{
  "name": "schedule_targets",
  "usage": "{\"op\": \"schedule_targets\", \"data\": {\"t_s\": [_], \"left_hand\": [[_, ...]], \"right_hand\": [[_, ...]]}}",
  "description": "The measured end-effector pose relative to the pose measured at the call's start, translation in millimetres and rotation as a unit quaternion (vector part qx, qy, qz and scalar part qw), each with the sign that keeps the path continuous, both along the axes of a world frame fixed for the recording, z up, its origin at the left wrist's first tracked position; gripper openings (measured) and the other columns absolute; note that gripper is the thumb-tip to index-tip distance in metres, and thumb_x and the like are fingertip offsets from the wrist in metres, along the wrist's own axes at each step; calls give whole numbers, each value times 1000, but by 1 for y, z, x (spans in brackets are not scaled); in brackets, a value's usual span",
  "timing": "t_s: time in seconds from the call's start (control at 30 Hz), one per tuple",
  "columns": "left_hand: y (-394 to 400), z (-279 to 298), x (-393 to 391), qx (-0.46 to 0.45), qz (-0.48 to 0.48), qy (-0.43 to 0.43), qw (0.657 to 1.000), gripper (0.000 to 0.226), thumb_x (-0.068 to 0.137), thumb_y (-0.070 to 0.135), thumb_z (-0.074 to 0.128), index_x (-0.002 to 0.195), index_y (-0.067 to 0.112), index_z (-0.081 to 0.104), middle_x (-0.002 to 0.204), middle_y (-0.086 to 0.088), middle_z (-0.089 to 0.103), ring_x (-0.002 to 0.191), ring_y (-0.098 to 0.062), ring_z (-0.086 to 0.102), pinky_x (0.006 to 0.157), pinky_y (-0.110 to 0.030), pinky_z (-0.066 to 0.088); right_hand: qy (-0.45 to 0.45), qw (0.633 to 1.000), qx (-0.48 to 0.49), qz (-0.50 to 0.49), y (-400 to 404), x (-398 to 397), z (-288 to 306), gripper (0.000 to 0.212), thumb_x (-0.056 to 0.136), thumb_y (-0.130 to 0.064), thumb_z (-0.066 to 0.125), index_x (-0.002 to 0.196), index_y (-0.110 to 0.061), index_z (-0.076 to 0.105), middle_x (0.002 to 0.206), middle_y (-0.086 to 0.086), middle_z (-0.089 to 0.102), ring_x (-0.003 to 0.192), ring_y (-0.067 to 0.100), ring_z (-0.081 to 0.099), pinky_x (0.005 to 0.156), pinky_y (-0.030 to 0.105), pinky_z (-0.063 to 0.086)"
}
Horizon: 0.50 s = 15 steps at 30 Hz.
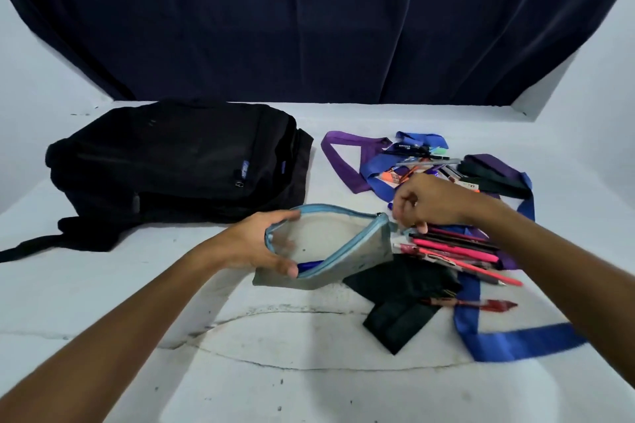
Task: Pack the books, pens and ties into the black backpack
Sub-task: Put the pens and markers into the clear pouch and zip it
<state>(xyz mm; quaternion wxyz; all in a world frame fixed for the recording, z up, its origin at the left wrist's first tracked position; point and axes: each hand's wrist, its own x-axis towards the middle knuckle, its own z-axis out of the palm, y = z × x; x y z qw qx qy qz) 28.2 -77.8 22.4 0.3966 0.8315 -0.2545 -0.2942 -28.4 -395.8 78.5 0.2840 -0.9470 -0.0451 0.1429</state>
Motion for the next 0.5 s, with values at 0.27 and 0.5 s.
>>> {"op": "schedule_targets", "data": {"t_s": [0.27, 0.5], "left_hand": [[-17, 4, -1, 5, -31, -33, 999, 144, 22, 74, 86, 148, 25, 38, 144, 17, 45, 113, 7, 59, 94, -14, 47], [-22, 1, -1, 9, -36, -33, 999, 143, 25, 72, 88, 150, 24, 36, 147, 15, 44, 124, -5, 55, 108, -31, 43]], "right_hand": [[64, 991, -96, -63, -39, -29, -44, 21, 64, -9, 87, 69, -7, 67, 63, -5, 66, 58, 8, 58, 55, 23, 43], [40, 987, -132, -87, -37, -35, -63, 29, 67, -11, 84, 65, -18, 57, 71, -3, 60, 67, 12, 54, 59, 29, 40]]}}
